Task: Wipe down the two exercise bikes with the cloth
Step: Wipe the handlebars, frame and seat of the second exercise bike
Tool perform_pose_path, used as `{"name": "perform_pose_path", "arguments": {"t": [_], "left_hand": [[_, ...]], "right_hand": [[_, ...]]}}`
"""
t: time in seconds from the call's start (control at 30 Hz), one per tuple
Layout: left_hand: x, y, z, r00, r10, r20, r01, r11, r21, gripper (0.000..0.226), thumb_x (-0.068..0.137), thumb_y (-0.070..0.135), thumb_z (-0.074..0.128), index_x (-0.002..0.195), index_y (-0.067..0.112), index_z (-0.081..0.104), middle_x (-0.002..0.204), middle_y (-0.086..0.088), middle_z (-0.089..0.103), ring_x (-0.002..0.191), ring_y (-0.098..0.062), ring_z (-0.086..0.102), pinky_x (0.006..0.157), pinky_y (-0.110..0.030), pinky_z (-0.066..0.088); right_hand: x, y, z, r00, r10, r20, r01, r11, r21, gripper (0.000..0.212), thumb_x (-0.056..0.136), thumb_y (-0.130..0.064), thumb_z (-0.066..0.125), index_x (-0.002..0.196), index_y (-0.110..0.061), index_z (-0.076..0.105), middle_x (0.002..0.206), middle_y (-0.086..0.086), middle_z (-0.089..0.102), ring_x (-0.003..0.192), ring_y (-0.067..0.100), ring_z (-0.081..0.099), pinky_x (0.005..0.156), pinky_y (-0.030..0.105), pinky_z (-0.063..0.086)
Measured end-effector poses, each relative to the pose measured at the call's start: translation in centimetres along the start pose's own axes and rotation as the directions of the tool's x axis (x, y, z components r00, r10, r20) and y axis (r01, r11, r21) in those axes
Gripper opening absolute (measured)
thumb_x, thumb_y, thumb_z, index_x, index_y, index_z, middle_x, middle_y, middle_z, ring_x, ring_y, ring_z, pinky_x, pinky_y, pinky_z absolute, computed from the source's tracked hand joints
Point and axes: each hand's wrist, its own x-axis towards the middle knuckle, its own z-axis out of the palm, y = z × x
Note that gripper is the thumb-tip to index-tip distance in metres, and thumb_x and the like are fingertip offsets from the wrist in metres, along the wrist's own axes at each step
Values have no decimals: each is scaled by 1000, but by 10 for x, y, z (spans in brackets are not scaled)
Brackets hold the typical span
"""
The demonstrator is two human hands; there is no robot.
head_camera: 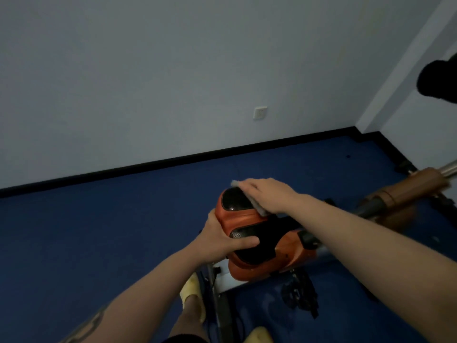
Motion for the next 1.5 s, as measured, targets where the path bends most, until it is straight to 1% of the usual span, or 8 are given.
{"name": "perform_pose_path", "arguments": {"t": [0.1,0.23,0.4,0.63,0.77,0.93,1.13,1.5], "left_hand": [[3,13,-6,988,39,-150,-52,995,-85,100,75,50,77,149,23,15,137,8,37,118,-8,46,91,-22,39],[24,27,-8,899,192,-394,-206,979,7,28,103,31,38,113,20,62,114,7,60,109,-8,55,88,-23,40],[48,41,-13,916,313,-252,-283,947,149,38,104,28,31,100,21,68,102,13,64,96,6,57,80,-5,39],[66,40,-15,907,413,-83,-368,874,318,28,104,28,37,91,22,61,87,9,65,80,-1,59,73,-24,46],[73,37,-21,910,412,35,-382,806,452,30,104,35,33,104,26,61,99,12,66,89,-1,59,80,-29,48],[80,42,-23,813,507,286,-572,607,552,43,103,40,27,115,24,65,112,12,64,103,-1,54,87,-19,39],[90,32,-27,831,480,281,-556,733,393,51,97,50,23,120,31,64,121,17,63,113,4,54,99,-27,43],[84,32,-27,833,471,289,-549,766,335,46,100,44,28,116,28,67,114,13,66,106,-5,58,93,-36,48]], "right_hand": [[-5,0,4,981,175,-78,-187,964,-190,41,101,-43,25,128,-30,53,122,5,62,105,29,58,73,36,40],[-18,-41,36,900,91,-427,-198,956,-215,32,103,-36,33,123,-27,57,108,3,67,94,32,65,73,39,43],[-37,-4,20,918,153,-366,-237,951,-197,38,100,-41,24,119,-25,53,100,0,67,91,29,64,66,35,33],[-39,-59,58,704,293,-647,-369,929,20,39,100,-37,33,117,-22,65,104,-4,67,103,23,58,105,45,32],[-51,-21,46,729,309,-610,-437,897,-69,41,99,-39,27,104,-31,67,94,-8,67,99,21,56,104,39,26],[-50,-28,53,538,587,-605,-653,744,141,49,99,-38,23,123,-22,63,125,0,62,131,25,43,117,49,20],[-70,-77,83,564,675,-475,-577,734,359,68,91,-51,-8,155,-30,-3,159,-15,-14,146,5,-18,122,38,-3],[-50,-119,84,182,957,-225,-670,288,684,66,103,-47,17,154,-19,-13,163,7,-4,147,27,15,115,49,27]]}}
